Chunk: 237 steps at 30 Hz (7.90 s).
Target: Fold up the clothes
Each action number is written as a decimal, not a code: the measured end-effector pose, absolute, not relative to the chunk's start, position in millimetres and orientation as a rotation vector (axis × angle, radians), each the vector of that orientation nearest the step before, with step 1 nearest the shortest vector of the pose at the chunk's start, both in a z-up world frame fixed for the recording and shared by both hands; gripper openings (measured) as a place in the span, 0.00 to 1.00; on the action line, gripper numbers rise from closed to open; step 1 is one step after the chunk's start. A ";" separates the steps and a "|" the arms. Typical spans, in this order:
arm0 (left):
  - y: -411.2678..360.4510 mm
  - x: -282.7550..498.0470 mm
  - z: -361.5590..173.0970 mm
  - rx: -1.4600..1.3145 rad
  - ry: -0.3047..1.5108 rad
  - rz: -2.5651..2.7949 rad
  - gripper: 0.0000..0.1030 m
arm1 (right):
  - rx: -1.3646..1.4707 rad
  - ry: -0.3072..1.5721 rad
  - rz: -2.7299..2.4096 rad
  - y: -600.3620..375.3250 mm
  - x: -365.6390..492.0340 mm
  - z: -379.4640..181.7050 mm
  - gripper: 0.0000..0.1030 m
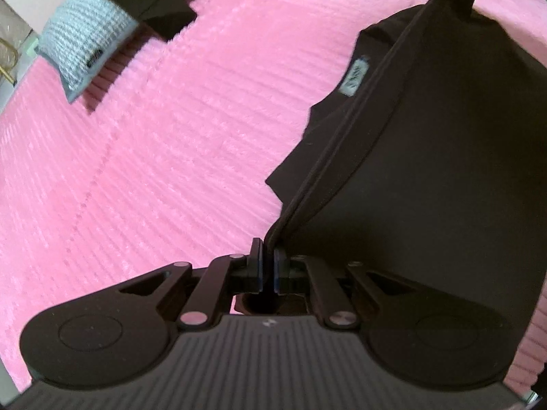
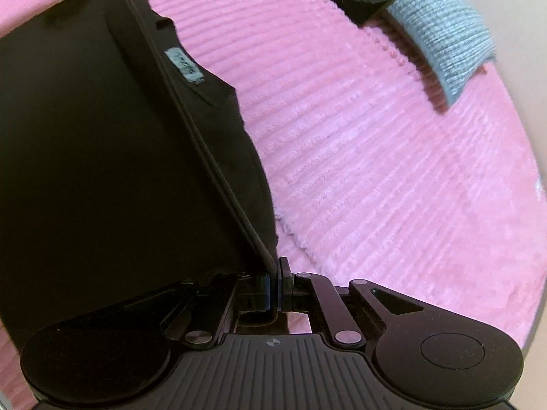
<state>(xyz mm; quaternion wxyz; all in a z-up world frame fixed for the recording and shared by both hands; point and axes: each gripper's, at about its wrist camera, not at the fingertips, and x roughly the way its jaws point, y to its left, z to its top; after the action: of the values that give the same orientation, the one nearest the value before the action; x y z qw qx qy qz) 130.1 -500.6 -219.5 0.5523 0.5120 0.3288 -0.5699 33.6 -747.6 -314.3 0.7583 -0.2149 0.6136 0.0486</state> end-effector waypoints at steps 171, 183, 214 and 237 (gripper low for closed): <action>-48.2 -167.2 -258.1 1.281 0.003 -1.248 0.32 | -0.720 0.780 -0.255 -362.3 -369.0 -317.7 0.65; -60.5 -120.3 -245.8 1.364 -0.148 -1.213 0.49 | -0.883 0.650 0.218 -186.2 -257.2 -335.6 0.43; -193.0 -22.2 -317.8 1.773 -0.781 -1.514 0.47 | -0.585 0.572 0.166 -208.8 -238.7 -290.5 0.04; -344.6 -165.3 -144.5 1.453 -0.757 -1.538 0.06 | -0.062 0.273 -0.293 -322.8 -368.8 -223.7 0.03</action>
<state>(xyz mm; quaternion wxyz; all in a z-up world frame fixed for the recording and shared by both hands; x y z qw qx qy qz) -165.3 -344.6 -144.5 0.4327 0.5829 -0.3038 -0.6170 -368.8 -322.8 -223.7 0.9795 -0.0309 0.1355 -0.1456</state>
